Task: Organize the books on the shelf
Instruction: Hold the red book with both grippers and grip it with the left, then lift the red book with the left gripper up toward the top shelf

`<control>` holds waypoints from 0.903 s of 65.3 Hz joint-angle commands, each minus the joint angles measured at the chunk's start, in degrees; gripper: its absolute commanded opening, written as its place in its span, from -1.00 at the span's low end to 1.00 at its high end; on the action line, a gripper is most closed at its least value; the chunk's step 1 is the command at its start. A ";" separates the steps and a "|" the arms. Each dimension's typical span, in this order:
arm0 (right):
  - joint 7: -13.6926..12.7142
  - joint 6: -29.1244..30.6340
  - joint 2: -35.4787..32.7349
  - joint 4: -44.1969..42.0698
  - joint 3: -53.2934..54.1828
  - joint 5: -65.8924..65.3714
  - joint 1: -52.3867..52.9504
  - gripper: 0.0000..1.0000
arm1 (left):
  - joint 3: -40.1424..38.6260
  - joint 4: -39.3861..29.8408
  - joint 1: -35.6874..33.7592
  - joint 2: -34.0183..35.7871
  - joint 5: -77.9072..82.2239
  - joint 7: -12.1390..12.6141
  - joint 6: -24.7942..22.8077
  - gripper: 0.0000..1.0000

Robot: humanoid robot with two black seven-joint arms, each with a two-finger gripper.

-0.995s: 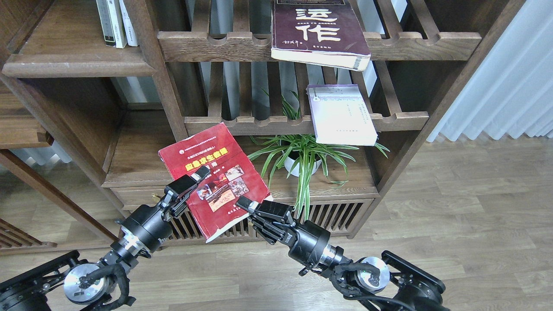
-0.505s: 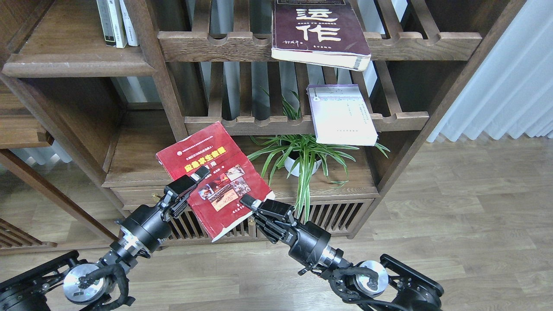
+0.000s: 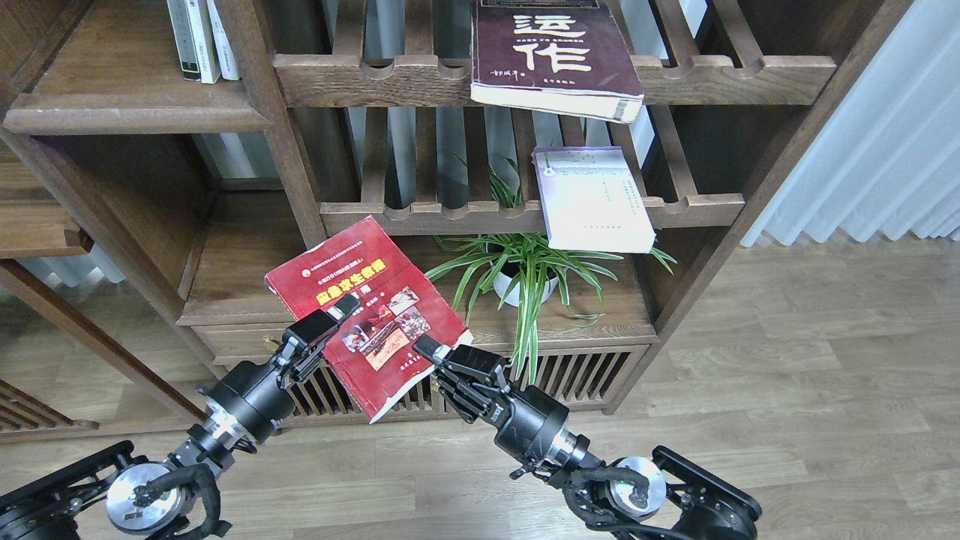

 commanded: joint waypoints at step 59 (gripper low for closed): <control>6.22 0.00 -0.61 -7.56 4.83 -1.36 1.34 0.59 | -5.39 -0.65 1.22 6.83 16.50 -0.24 0.00 -0.90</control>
